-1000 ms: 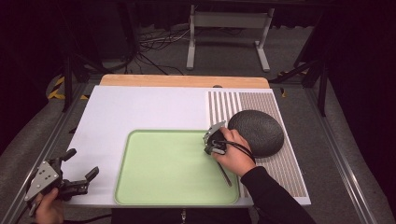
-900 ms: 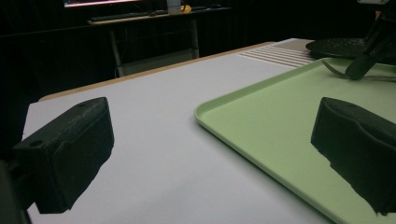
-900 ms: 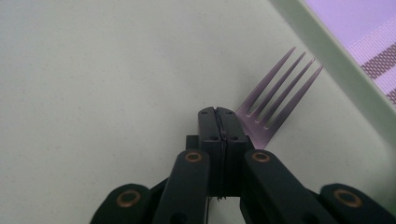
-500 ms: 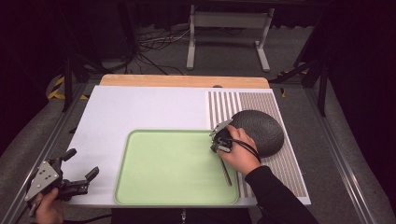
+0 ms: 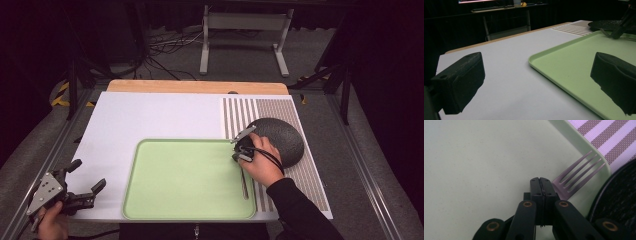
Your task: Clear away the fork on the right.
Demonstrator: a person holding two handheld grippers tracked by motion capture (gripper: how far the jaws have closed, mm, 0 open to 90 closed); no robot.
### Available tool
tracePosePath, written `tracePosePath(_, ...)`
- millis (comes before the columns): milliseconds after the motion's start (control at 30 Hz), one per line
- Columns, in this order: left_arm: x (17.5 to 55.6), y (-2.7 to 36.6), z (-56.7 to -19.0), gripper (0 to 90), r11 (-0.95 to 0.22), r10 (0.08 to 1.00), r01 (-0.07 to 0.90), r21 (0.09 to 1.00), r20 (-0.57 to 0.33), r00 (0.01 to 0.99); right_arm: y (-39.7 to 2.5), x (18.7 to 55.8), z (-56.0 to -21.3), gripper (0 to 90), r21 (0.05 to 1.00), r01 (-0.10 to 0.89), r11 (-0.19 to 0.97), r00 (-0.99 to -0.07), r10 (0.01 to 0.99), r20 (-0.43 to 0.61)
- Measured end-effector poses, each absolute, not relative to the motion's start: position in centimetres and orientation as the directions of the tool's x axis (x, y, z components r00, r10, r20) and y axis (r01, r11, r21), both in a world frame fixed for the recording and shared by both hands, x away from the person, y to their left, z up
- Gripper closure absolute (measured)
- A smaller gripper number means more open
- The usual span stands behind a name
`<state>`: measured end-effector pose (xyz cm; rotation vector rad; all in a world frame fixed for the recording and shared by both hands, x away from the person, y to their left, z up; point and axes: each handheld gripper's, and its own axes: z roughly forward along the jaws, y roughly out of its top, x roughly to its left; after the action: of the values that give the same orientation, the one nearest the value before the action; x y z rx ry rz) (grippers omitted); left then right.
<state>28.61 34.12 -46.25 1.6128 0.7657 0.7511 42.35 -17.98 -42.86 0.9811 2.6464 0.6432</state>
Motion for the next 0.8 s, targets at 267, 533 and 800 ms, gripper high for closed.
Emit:
tracePosePath(267, 28.6, 34.1, -46.2, 0.0, -0.150, 0.809, 0.089, 0.985, 0.070, 0.584, -18.3, 42.3, -42.7, 89.3, 0.509, 0.552, 0.661, -0.738, 0.671, -0.072)
tracePosePath(533, 28.6, 34.1, -46.3, 0.0, -0.147, 0.808, 0.090, 0.985, 0.067, 0.585, -18.4, 41.6, -40.4, 65.1, 0.612, 0.486, 0.624, -0.754, 0.653, -0.067)
tracePosePath(800, 28.7, 34.1, -46.3, 0.0, -0.145, 0.809, 0.092, 0.985, 0.064, 0.585, -19.1, 40.4, -37.9, 29.5, 0.741, 0.377, 0.556, -0.789, 0.611, -0.057)
